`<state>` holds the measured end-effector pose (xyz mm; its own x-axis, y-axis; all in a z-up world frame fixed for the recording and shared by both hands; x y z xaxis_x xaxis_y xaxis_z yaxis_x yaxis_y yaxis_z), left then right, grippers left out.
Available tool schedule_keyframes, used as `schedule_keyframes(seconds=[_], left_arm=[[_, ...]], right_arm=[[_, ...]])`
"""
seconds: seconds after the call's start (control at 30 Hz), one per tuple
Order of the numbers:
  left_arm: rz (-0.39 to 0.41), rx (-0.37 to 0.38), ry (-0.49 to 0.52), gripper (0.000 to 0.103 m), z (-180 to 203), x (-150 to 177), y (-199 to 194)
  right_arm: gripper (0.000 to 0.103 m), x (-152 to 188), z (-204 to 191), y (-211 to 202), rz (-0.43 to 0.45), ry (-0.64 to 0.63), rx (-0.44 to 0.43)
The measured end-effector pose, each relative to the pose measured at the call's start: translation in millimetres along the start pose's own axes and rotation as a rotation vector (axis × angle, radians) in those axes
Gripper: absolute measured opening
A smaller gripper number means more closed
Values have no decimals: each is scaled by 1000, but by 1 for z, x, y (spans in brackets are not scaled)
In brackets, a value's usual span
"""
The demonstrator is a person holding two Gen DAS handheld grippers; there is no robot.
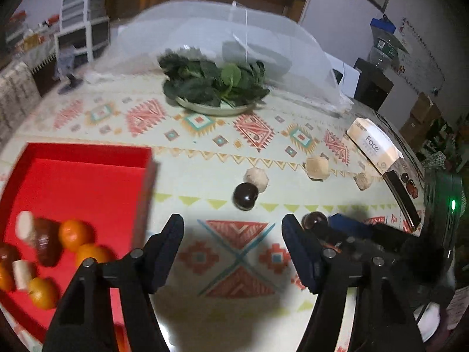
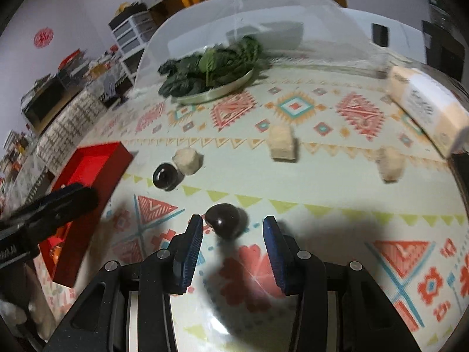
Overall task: Organize fruits
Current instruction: 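Grasp a dark round ball with the left tool while the right tool grasps another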
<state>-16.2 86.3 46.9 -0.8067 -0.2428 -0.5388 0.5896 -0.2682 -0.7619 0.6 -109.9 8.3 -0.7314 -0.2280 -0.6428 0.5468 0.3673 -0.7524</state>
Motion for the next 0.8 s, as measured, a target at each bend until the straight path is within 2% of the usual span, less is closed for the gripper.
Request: schedule_keyframes(seconds=[0.17, 0.2, 0.23, 0.33, 0.6, 0.63, 0.67, 0.7, 0.73, 0.8], left_arm=[[-6, -45, 42, 69, 9, -5, 29], [-5, -57, 54, 69, 11, -6, 34], [-3, -73, 66, 69, 12, -6, 39], [-9, -93, 73, 69, 12, -9, 54], [-9, -72, 99, 68, 18, -11, 72], [-5, -71, 107, 63, 20, -11, 73], [-1, -72, 118, 48, 22, -11, 73], [3, -77, 131, 39, 24, -10, 73], [3, -77, 147, 24, 26, -8, 73], [3, -80, 154, 25, 28, -7, 71]], right_arm=[[46, -3, -4, 9, 17, -35, 2], [40, -4, -5, 10, 21, -42, 7], [30, -4, -6, 11, 23, -52, 10], [29, -3, -8, 9, 35, -65, 3], [29, -1, 6, -2, 78, -3, -15], [29, -1, 8, -3, 81, 4, -14], [29, -1, 9, -3, 84, 11, -13], [29, -1, 10, -3, 84, 13, -12], [29, -1, 10, -2, 82, 14, -10], [29, -1, 10, -1, 76, 15, -13]])
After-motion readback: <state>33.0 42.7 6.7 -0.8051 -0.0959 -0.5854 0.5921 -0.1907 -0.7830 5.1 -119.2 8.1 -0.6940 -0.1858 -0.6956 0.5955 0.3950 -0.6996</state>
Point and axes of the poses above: each gripper's, at about its wrist camera, not at the fingertips, and y roughly the way its jaws point, z to its right, x to its underside, the point moved 1 cm from there along y, roughly the way its jaws point, and after that the axes turned 13 degrees about -y, right-handed, at the moved point
